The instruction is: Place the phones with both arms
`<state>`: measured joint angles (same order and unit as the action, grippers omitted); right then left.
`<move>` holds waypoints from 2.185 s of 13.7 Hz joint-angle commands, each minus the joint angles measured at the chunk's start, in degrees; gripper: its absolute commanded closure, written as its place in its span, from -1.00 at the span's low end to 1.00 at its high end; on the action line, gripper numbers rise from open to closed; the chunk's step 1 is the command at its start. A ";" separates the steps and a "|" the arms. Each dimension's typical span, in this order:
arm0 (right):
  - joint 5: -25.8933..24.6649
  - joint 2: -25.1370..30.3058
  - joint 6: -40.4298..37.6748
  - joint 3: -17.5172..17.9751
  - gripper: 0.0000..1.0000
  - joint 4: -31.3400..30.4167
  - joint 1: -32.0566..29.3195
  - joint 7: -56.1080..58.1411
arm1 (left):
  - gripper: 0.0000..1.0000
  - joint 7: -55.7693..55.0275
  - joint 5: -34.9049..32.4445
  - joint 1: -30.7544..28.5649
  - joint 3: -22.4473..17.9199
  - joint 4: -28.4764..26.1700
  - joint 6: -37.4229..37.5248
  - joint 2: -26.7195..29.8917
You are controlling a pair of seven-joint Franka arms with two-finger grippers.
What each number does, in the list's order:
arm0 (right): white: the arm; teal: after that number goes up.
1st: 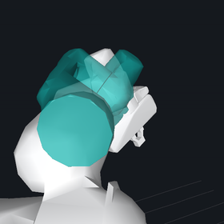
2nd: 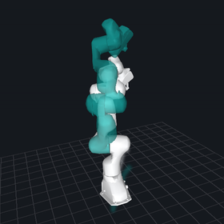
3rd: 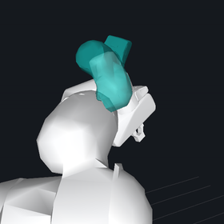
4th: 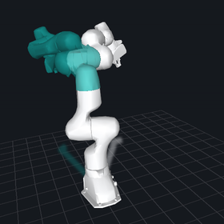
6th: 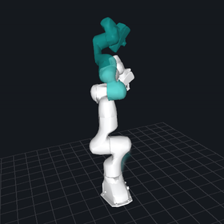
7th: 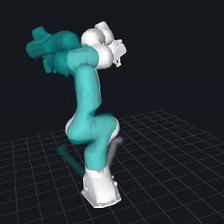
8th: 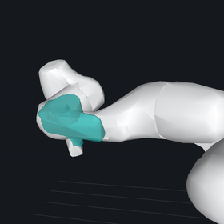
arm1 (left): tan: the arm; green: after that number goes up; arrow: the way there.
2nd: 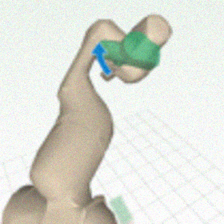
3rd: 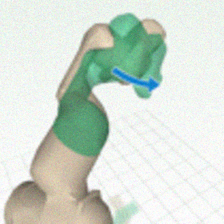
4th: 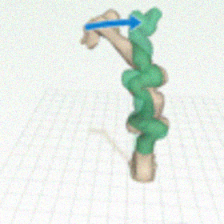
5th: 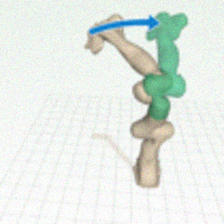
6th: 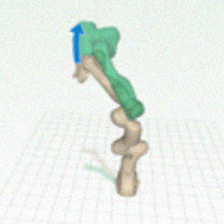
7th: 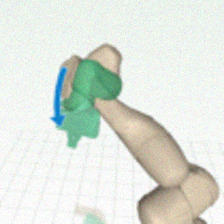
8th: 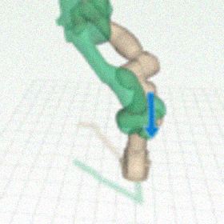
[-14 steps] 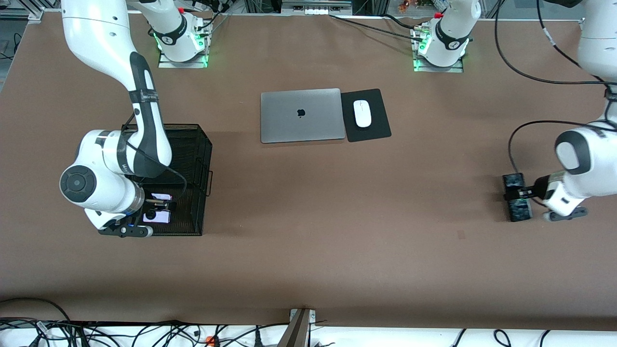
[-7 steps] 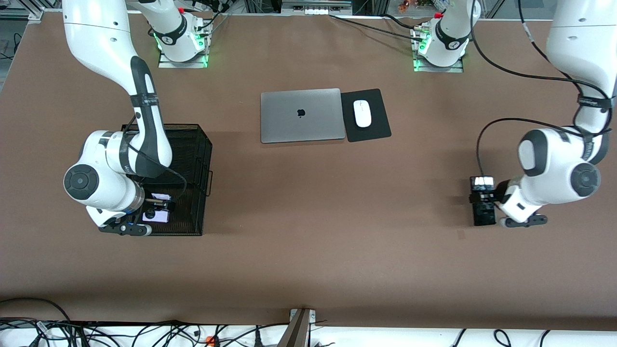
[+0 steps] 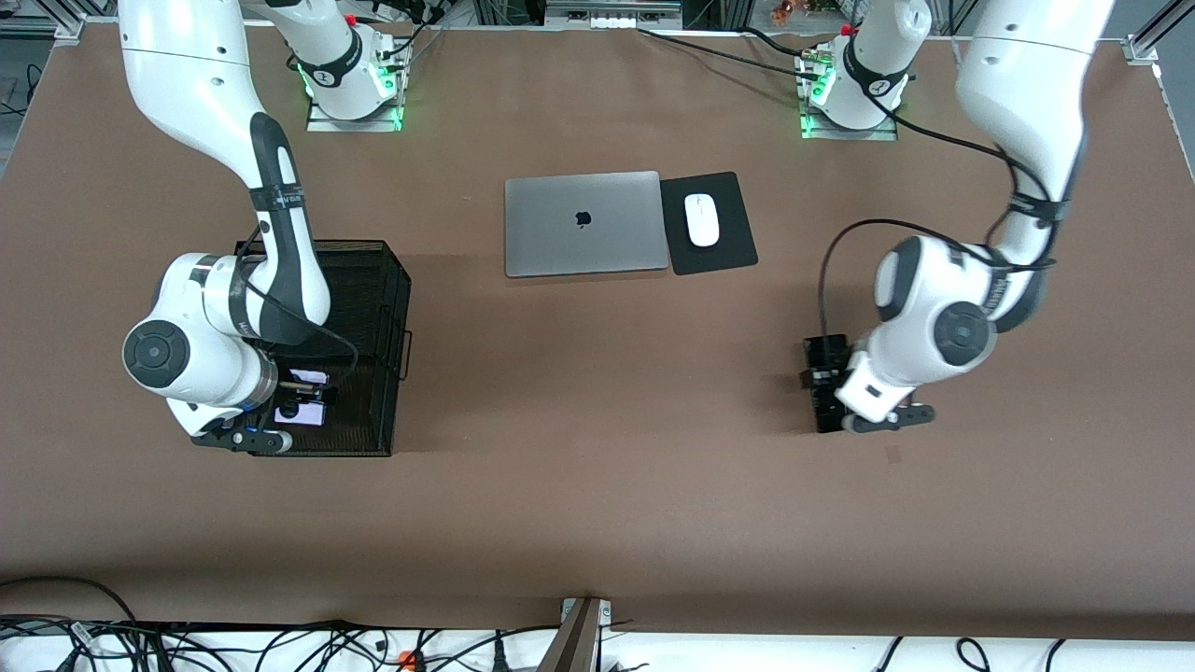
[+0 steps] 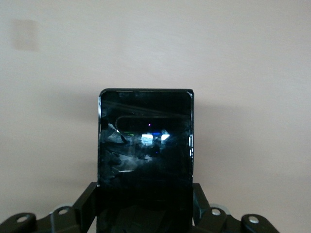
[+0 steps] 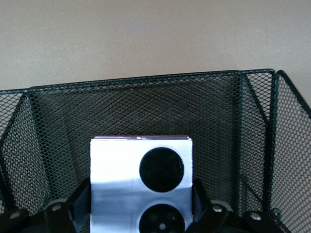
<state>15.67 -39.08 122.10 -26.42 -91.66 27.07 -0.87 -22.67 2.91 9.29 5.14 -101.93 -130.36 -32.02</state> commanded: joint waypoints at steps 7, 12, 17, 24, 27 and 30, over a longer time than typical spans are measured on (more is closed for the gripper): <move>1.20 1.46 -0.10 0.67 -0.98 -0.28 -0.61 1.13 | 1.00 -16.25 -0.98 18.73 -1.36 8.47 -6.05 -6.37; 1.20 1.90 -4.66 -0.20 -0.98 4.90 -1.13 1.84 | 1.00 -22.06 -3.87 24.46 -2.24 19.91 -6.05 -15.95; 2.42 2.08 -23.70 -0.74 -0.98 17.72 -4.12 1.49 | 1.00 -25.85 -7.48 27.01 -3.82 28.71 -6.05 -23.08; 4.45 3.83 -34.73 -1.44 -0.99 25.83 -4.39 -3.42 | -1.00 -26.20 -7.57 28.41 -5.48 29.68 -6.05 -24.06; 4.36 4.27 -34.73 -1.09 -0.99 25.74 -4.30 -4.57 | -1.00 -26.73 -7.48 30.18 -7.78 29.68 -4.91 -23.44; 4.45 4.19 -34.73 -0.91 -0.99 25.74 -4.22 -4.66 | -1.00 -25.15 -7.48 29.13 -8.12 30.03 1.92 -20.99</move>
<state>19.08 -34.96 88.50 -27.90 -66.75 23.32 -4.51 -48.10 -3.40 38.52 -1.93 -72.61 -133.27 -55.05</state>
